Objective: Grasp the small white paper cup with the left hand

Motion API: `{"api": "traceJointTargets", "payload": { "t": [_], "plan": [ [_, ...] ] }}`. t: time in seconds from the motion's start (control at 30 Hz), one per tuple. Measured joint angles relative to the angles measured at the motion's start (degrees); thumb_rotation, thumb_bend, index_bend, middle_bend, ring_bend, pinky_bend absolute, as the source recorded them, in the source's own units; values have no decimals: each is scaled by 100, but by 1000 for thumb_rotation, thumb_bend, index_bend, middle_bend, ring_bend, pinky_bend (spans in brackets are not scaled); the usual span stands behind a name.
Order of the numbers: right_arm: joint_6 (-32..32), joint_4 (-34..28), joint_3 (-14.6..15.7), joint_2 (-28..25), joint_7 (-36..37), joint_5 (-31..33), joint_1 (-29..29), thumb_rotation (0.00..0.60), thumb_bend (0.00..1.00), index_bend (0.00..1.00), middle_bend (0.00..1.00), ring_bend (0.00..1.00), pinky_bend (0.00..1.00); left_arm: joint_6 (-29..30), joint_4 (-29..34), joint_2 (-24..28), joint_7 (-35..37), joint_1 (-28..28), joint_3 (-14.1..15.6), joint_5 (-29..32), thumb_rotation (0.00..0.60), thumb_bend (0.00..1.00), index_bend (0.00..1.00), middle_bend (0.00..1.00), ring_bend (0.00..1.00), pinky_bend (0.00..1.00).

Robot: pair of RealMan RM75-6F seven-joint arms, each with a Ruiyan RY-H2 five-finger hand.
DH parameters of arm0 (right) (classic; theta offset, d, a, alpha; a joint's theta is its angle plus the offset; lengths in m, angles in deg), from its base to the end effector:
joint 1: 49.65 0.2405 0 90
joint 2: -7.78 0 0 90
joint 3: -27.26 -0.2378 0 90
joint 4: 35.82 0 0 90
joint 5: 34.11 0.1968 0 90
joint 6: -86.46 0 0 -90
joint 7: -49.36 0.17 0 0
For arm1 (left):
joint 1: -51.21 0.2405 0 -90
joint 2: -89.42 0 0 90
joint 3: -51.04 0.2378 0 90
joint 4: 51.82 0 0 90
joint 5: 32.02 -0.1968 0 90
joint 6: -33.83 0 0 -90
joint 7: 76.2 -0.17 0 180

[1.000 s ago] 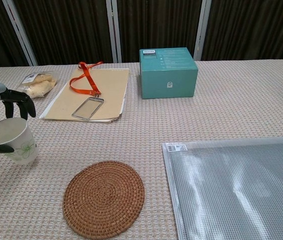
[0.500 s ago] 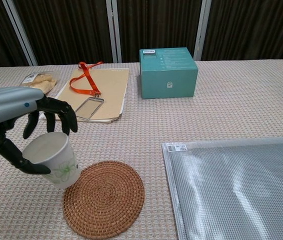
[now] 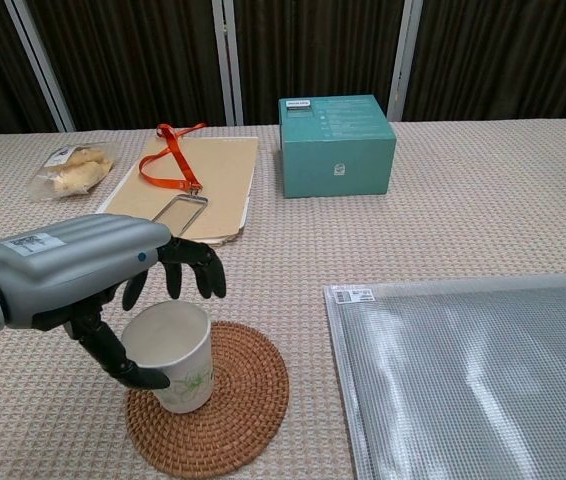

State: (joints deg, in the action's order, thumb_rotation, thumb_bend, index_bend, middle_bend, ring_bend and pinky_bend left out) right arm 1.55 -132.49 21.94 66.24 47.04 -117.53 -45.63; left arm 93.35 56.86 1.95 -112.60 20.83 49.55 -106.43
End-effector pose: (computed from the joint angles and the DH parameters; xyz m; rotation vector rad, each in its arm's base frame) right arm -0.2869 -0.2078 0.1949 1.3412 -0.8512 0.8592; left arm -0.0945 0.2274 -0.0281 -2.1037 -0.9271 -0.9577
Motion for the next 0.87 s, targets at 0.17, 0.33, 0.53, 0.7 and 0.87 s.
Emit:
{"api": "traceJointTargets", "payload": {
  "t": [0.17,0.33,0.53,0.7,0.87],
  "plan": [
    [-2,-9,1,-5,-3,1,-2,600,0,0,0,0,0,13,11,62,34,-26,44,-82,600,0,0,0,0,56],
    [-12,-26,9,-12,-4,-11,-9,600,0,0,0,0,0,225,144,334,330,16,12,-380,600,0,0,0,0,26],
    [-30,-66,22,-29,14,-53,-17,600,0,0,0,0,0,946,182,1048,832,277,-61,-798,600,0,0,0,0,0],
    [-64,-118,39,-45,13,-119,-26,600,0,0,0,0,0,1694,44,1780,1614,733,-9,-1079,600,0,0,0,0,0],
    [-85,-139,67,-46,-9,-177,-35,600,0,0,0,0,0,2377,-309,2229,2344,1359,182,-1228,600,0,0,0,0,0]
  ]
}}
